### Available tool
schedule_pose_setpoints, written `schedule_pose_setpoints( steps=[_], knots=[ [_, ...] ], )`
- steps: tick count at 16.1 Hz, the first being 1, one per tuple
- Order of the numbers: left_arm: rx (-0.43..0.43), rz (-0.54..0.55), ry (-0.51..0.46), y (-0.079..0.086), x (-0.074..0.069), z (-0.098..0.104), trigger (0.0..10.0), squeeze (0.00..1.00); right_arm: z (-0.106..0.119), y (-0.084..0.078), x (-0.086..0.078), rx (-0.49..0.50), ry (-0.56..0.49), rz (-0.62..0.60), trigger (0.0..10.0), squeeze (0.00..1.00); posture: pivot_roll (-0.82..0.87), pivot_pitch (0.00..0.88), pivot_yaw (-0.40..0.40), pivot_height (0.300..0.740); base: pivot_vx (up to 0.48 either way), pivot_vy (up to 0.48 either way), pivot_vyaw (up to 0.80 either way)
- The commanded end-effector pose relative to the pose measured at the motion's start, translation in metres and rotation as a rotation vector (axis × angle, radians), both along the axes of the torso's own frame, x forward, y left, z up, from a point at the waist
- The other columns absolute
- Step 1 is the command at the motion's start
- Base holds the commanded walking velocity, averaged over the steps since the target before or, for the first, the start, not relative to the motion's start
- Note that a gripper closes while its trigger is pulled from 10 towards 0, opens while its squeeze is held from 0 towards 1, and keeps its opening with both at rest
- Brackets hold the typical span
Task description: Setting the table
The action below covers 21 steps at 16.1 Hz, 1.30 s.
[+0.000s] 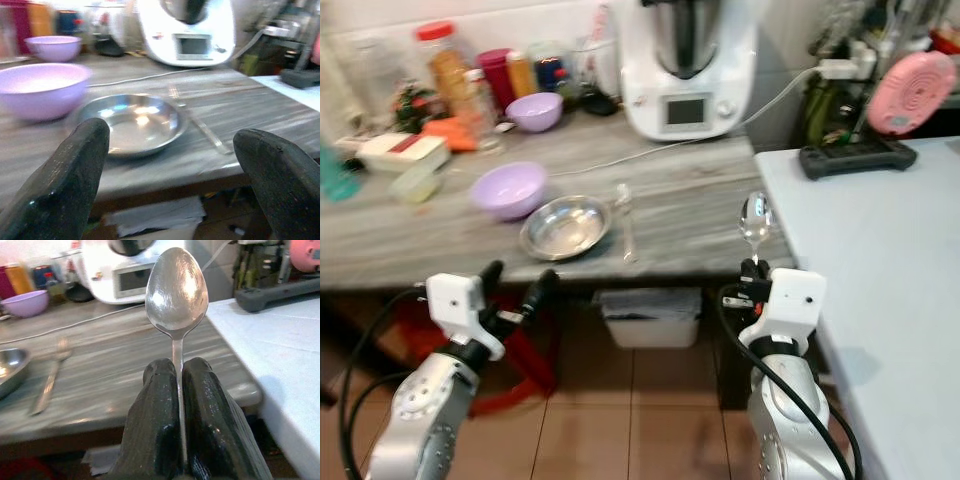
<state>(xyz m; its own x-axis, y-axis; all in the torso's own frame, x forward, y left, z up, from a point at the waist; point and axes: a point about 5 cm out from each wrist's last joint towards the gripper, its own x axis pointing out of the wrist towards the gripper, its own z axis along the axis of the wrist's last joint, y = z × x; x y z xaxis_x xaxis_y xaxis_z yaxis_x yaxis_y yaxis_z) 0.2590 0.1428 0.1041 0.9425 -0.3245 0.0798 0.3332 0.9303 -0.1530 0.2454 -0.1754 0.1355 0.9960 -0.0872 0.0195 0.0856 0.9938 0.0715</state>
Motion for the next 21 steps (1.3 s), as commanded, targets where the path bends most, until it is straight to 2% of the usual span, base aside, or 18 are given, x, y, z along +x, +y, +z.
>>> schedule_pose_setpoints(
  steps=[1,5,11,12,16,18,19,21],
  knots=[
    [0.008,0.008,0.007,0.002,-0.001,0.0,10.0,0.0,0.003,0.0,0.001,-0.007,-0.012,0.004,10.0,0.0,-0.08,0.025,0.113,0.74,0.42,0.0,0.55],
    [0.01,0.008,0.015,0.002,-0.001,-0.001,10.0,0.0,0.001,0.0,0.001,0.002,-0.007,0.001,10.0,0.0,-0.08,0.029,0.115,0.74,0.369,0.0,0.41],
    [0.019,0.004,0.019,0.002,-0.003,-0.002,10.0,0.0,-0.002,0.002,0.007,0.038,0.019,0.019,10.0,0.0,-0.08,0.041,0.114,0.74,0.0,0.0,0.0],
    [0.047,-0.043,0.018,0.002,-0.009,-0.003,10.0,0.0,-0.002,0.002,0.017,0.049,0.039,0.029,10.0,0.0,-0.07,0.059,0.112,0.74,0.0,0.0,0.0],
    [0.051,-0.165,0.035,-0.002,-0.022,-0.005,10.0,0.0,0.0,0.003,0.034,0.082,0.066,0.045,10.0,0.0,-0.06,0.092,0.114,0.74,0.0,0.0,0.0],
    [0.064,-0.264,0.041,-0.006,-0.033,-0.005,10.0,0.0,-0.001,0.006,0.05,0.044,0.122,0.068,10.0,0.0,-0.06,0.121,0.111,0.74,0.0,0.0,0.0],
    [0.064,-0.293,0.048,-0.006,-0.037,-0.005,10.0,0.0,-0.002,0.005,0.059,0.037,0.142,0.059,10.0,0.0,-0.05,0.133,0.111,0.74,0.0,0.0,0.0],
    [0.064,-0.307,0.049,-0.007,-0.039,-0.004,10.0,0.0,-0.002,0.007,0.064,0.052,0.16,0.076,10.0,0.0,-0.05,0.142,0.111,0.74,0.0,0.0,0.0]
  ],
)
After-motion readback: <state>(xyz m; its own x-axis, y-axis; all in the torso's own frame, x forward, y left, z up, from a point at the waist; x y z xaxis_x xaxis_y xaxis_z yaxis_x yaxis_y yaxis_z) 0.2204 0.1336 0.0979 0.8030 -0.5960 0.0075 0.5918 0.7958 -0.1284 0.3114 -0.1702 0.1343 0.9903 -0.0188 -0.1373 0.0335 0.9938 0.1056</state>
